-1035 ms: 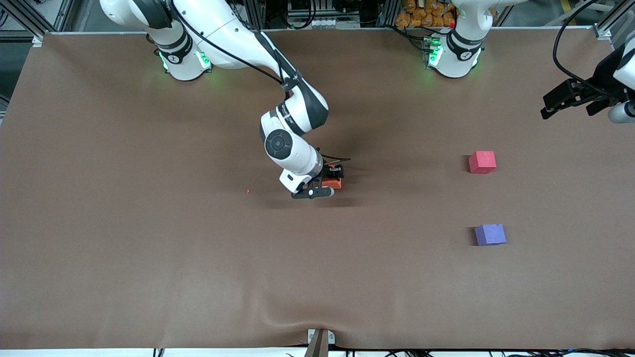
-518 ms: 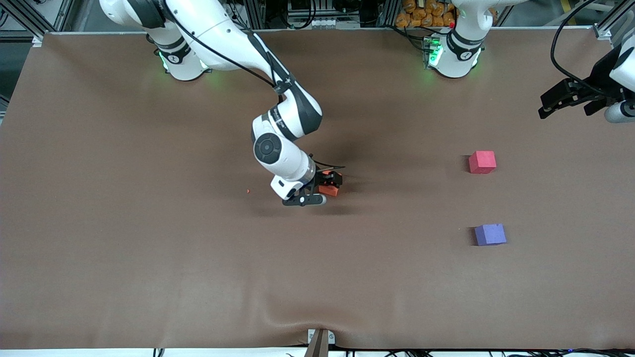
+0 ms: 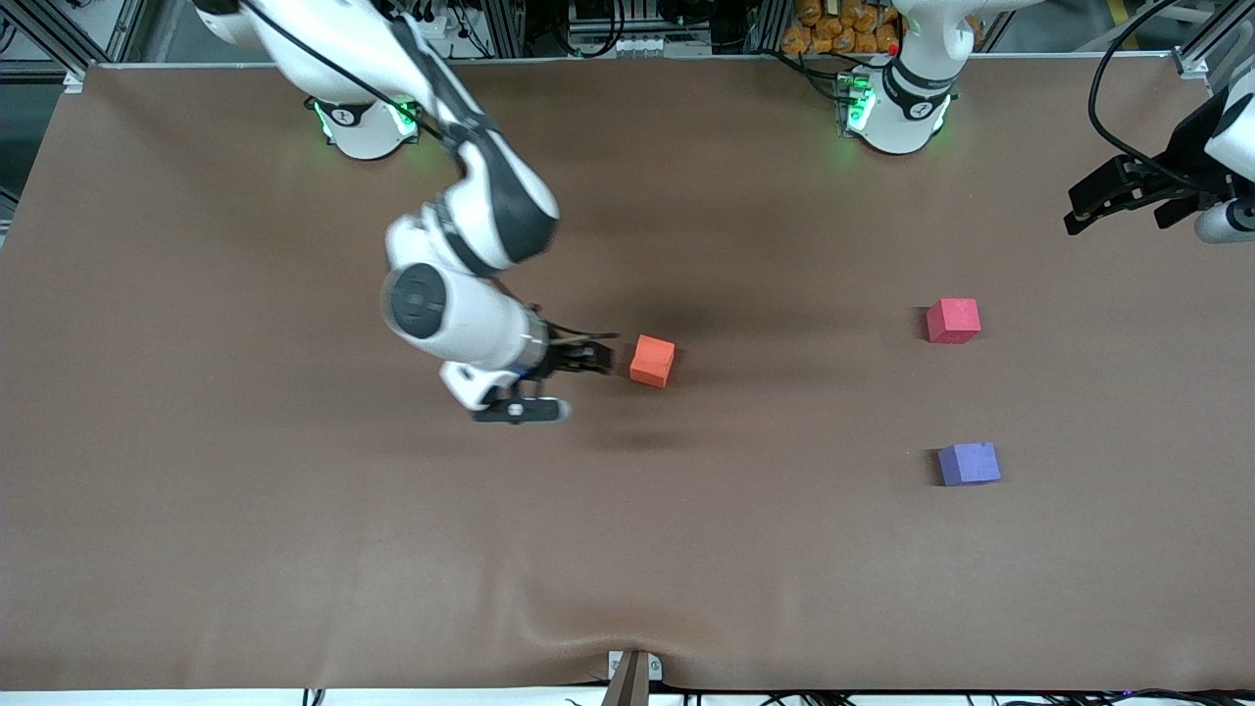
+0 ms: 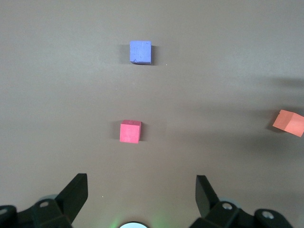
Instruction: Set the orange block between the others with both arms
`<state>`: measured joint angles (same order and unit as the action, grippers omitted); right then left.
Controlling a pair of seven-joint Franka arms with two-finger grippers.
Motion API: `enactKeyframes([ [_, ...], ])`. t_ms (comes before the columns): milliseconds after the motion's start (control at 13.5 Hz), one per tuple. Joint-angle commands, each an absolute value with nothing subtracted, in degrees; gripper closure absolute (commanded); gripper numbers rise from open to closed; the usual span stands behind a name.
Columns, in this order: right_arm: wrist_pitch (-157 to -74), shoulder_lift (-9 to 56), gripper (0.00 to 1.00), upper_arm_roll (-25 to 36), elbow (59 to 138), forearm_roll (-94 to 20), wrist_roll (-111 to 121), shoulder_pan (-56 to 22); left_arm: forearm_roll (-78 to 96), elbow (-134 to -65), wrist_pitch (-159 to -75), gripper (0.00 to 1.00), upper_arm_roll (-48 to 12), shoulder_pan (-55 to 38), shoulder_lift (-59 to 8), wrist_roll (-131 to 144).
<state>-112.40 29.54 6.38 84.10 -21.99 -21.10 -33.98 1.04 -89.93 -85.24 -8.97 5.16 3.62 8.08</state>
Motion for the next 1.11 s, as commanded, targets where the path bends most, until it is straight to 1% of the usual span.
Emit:
enactKeyframes([
  [0,-101.55,20.94,0.00,5.19,86.04,-13.13,-21.18,-29.54,1.93,-89.65,-84.20,0.00,-9.14,5.54,4.22,7.91],
  [148,-94.95,15.23,0.00,4.49,85.96,-8.28,-21.01,-26.47,1.93,-89.65,-84.20,0.00,-9.05,5.71,4.22,7.65],
  [222,-92.83,12.42,0.00,2.74,86.04,-7.39,-21.01,-23.67,1.93,-89.65,-84.20,0.00,-9.05,5.71,4.22,7.65],
  [444,-86.59,5.73,0.00,-6.73,85.87,-5.98,-20.40,-9.80,1.93,-89.65,-84.20,0.00,-9.14,5.71,4.22,7.65],
  [518,-85.01,4.41,0.00,-8.59,85.43,-4.76,-18.56,-6.80,1.93,-89.65,-84.20,0.00,-9.14,5.71,4.31,7.65],
  [740,-78.07,3.69,0.00,-8.35,79.65,-1.94,-10.40,-2.66,2.02,-89.56,-83.50,0.00,-8.97,5.71,4.31,7.65],
  [887,-74.81,3.60,0.00,-7.39,78.05,-1.50,-4.69,-0.10,2.02,-89.47,-83.50,0.00,-9.05,5.54,4.31,7.91],
  [1035,-73.66,3.52,0.00,-2.93,75.60,-1.58,0.50,0.18,2.02,-89.56,-83.50,0.00,-9.14,5.54,4.22,7.91],
])
